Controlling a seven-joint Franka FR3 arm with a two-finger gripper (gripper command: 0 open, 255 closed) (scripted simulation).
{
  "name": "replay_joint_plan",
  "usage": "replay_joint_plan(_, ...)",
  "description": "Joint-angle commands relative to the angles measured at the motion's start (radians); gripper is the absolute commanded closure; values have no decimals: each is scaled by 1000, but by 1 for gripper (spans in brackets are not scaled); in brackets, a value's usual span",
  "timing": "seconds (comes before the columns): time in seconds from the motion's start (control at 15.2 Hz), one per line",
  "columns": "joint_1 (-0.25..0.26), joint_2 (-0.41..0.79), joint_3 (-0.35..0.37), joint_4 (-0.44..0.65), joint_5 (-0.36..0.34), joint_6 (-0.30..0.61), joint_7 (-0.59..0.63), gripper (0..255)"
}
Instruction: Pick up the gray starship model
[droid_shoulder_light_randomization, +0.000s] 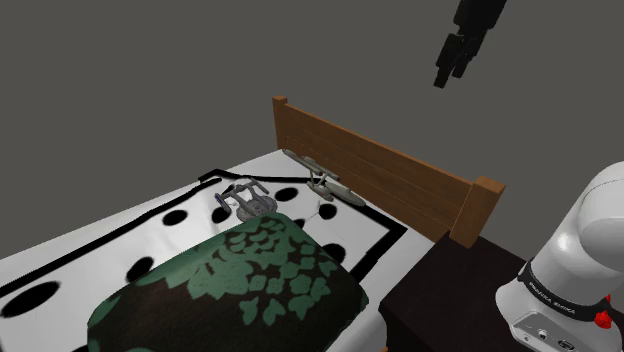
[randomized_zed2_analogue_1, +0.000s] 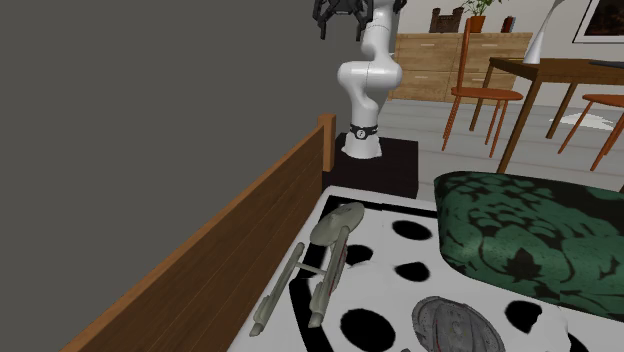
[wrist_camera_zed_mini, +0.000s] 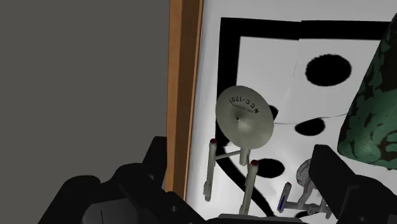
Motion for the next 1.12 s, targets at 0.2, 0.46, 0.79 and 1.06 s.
replay_joint_plan(0.2, 8, 83, 7, -12, 11, 81, 18, 0)
replay_joint_plan(0.46, 19, 205, 17, -9, 26, 185, 40, 0)
replay_joint_plan(0.79, 32, 373, 27, 23, 44, 300, 64, 0)
replay_joint_plan(1.06, 41, 516, 35, 71, 58, 379, 80, 0)
